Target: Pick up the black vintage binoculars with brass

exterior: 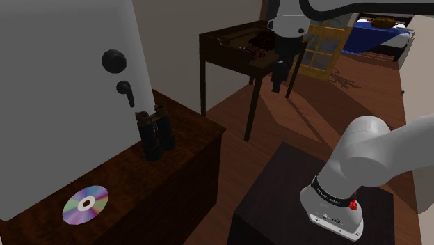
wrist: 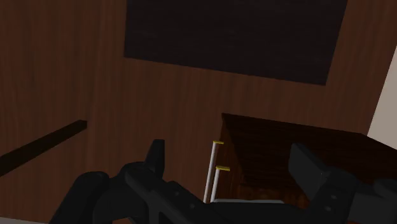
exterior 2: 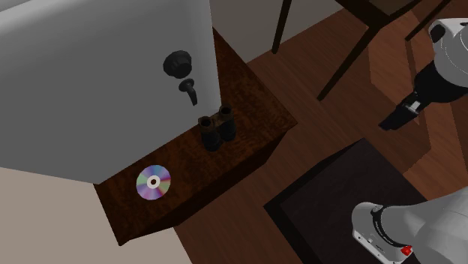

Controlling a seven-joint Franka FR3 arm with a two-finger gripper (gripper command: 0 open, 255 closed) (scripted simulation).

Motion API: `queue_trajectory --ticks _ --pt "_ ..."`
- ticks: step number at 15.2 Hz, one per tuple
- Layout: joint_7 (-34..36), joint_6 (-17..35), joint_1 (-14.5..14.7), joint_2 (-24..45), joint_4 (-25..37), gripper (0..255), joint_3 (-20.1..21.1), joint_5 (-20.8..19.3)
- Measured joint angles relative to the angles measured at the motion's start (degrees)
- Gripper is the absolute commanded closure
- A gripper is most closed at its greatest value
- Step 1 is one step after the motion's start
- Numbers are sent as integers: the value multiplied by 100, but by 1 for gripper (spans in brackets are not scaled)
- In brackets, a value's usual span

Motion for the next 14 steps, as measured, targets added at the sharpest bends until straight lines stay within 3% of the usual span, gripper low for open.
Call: queue_trajectory --ticks 3,14 --pt "-137 107 92 210 114 0 -2 20" --pt "-1384 920 822 2356 1533 0 90 263"
